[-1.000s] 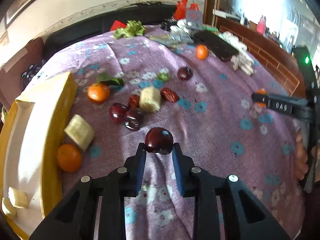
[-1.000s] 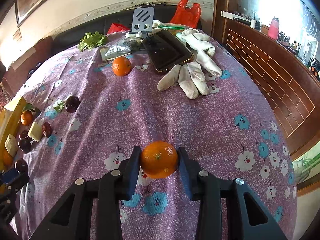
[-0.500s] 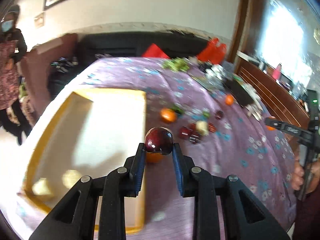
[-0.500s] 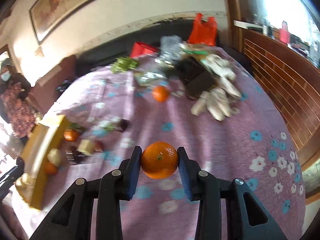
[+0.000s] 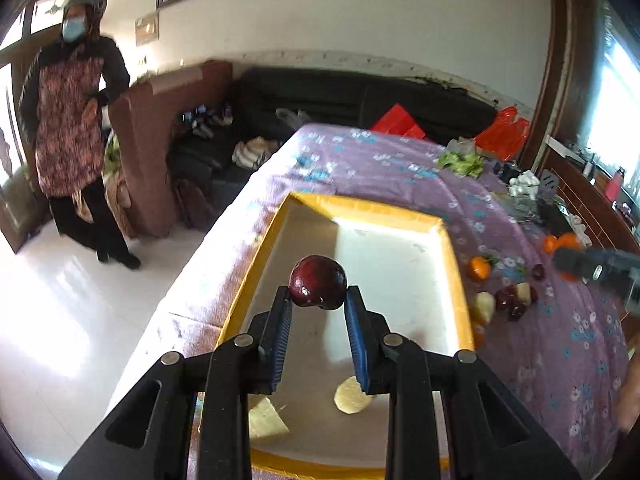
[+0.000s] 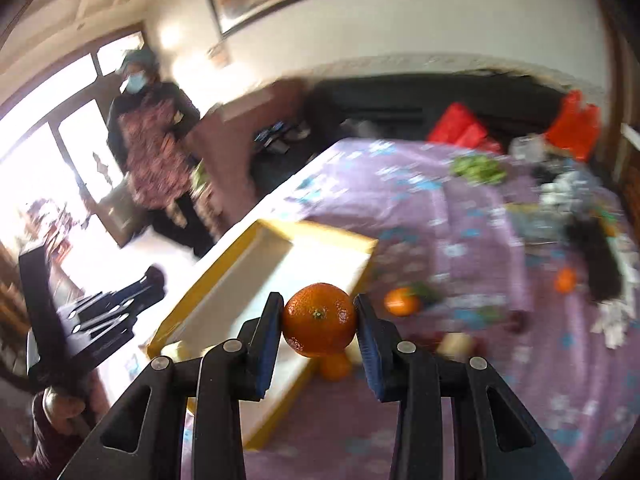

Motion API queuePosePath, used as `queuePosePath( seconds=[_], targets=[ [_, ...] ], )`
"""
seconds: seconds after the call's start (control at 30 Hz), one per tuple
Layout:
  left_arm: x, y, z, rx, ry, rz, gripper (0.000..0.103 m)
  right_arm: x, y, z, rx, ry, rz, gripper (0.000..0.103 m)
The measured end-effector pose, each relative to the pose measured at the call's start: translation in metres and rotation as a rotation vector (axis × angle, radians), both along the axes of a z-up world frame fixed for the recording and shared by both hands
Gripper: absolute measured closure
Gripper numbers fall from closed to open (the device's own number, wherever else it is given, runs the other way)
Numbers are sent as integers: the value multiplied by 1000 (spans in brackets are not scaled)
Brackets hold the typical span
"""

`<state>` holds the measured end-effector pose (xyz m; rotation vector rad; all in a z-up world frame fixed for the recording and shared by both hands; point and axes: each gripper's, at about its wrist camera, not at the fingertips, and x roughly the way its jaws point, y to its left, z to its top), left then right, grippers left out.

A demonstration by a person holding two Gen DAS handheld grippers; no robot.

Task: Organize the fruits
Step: 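Carry the mandarin and plum over the box and release both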

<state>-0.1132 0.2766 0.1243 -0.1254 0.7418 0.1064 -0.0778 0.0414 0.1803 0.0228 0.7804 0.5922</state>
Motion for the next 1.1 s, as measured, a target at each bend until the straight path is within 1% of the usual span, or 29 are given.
queuePosePath(
  seconds=[0.03, 0.07, 0.17, 0.27, 0.37, 0.47, 0.57, 0.63, 0.67, 0.73, 0.8, 0.87, 0.9, 0.97, 1.03, 1.1],
  targets=[
    [7, 6, -10, -18, 27, 7, 77, 3, 15, -10, -14, 18, 15, 63],
    [13, 11, -18, -30, 46, 14, 77, 8, 34, -25, -24, 55, 38, 63],
    [26, 21, -38, -58, 88, 24, 77, 15, 71, -63, -62, 129, 70, 63],
    [34, 28, -52, -81, 116, 33, 77, 20, 93, -93, -110, 173, 80, 63],
    [40, 34, -62, -98, 134, 40, 77, 21, 109, -118, -135, 219, 99, 63],
    [43, 37, -69, -99, 148, 50, 76, 21, 122, -132, -165, 229, 111, 63],
    [44, 40, -72, -103, 154, 68, 76, 23, 127, -137, -182, 226, 117, 63],
    [43, 40, -72, -96, 152, 81, 75, 22, 129, -136, -206, 197, 115, 63],
    [42, 40, -71, -88, 150, 85, 72, 22, 131, -137, -216, 186, 121, 63],
    [37, 38, -67, -66, 138, 97, 60, 24, 136, -137, -226, 177, 127, 62],
    [31, 36, -62, -47, 120, 116, 38, 26, 138, -138, -227, 170, 132, 62],
    [22, 33, -53, -26, 90, 140, 28, 25, 139, -138, -228, 162, 132, 62],
    [18, 32, -49, -15, 81, 151, 25, 23, 140, -137, -228, 157, 135, 62],
    [8, 28, -39, 15, 64, 179, 21, 17, 139, -131, -229, 129, 139, 59],
    [-4, 25, -31, 21, 45, 199, 18, 10, 134, -120, -224, 90, 135, 48],
    [-14, 19, -23, 28, 19, 204, 14, 6, 127, -110, -212, 58, 124, 44]
  ],
)
